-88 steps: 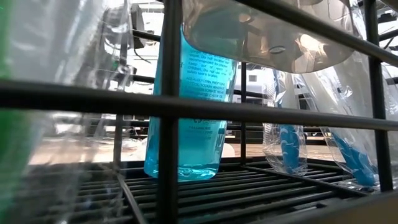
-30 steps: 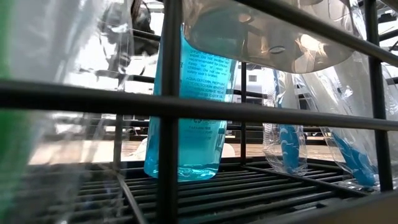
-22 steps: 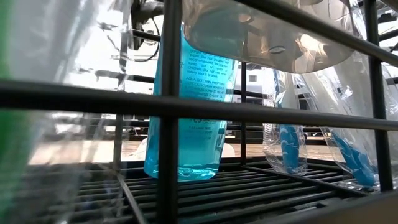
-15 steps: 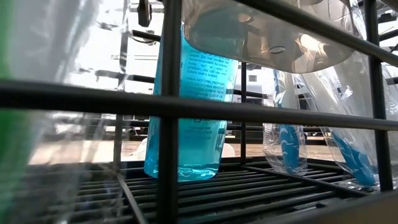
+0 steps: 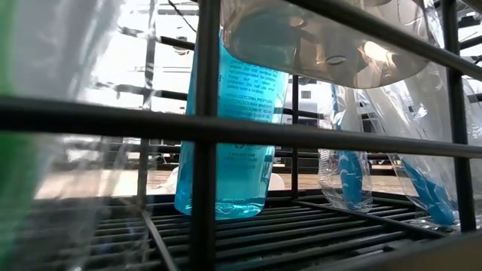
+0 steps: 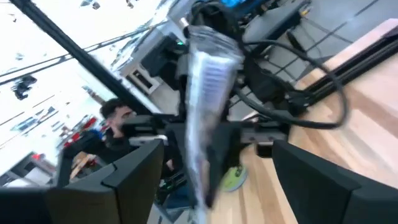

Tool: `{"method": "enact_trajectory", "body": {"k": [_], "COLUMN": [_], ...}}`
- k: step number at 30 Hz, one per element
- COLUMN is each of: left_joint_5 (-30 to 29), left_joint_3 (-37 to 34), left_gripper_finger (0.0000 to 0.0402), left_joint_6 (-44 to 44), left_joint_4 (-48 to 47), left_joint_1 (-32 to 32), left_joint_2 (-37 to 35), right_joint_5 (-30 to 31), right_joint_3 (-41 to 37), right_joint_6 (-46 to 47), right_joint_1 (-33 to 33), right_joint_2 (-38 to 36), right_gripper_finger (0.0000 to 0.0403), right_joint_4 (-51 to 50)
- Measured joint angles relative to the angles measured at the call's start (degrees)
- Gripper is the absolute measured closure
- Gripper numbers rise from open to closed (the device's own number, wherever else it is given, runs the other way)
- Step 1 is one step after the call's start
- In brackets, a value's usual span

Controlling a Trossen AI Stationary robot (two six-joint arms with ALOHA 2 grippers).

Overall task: Pick & Place toothbrushing station
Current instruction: Put the violet toothbrush into the black wire organizer

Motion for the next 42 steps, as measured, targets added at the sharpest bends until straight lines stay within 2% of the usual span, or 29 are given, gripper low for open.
{"method": "enact_trajectory", "body": {"k": [7, 18, 22, 34, 38, 42], "left_joint_5": [1.2, 1.2, 1.2, 2.0, 2.9, 3.2], "left_joint_3": [4.8, 4.7, 4.7, 4.7, 4.7, 4.7], "left_gripper_finger": [0.039, 0.039, 0.039, 0.0389, 0.0389, 0.0389], "left_joint_6": [0.4, 0.7, 0.7, 0.6, 0.5, 0.5], "left_joint_4": [1.0, 1.2, 1.1, 1.1, 1.1, 1.1], "left_joint_1": [0.8, 1.0, 1.0, 1.0, 1.0, 1.0], "left_joint_2": [5.4, 5.5, 5.5, 5.5, 5.5, 5.5], "right_joint_5": [-1.5, -1.6, -1.4, -0.8, -0.8, -0.8], "right_joint_3": [0.1, 0.1, 0.1, 0.1, 0.1, 0.0], "right_joint_6": [0.0, 0.0, 1.3, 1.0, 0.9, 0.9], "right_joint_1": [1.6, 3.1, 3.1, 3.0, 2.6, 2.0], "right_joint_2": [-0.1, -0.1, -0.1, -0.1, 0.1, 0.1], "right_gripper_finger": [0.0112, 0.0125, 0.0152, 0.0293, 0.0314, 0.0318], "right_joint_4": [0.2, -0.1, -0.1, -0.1, 0.1, 0.4]}}
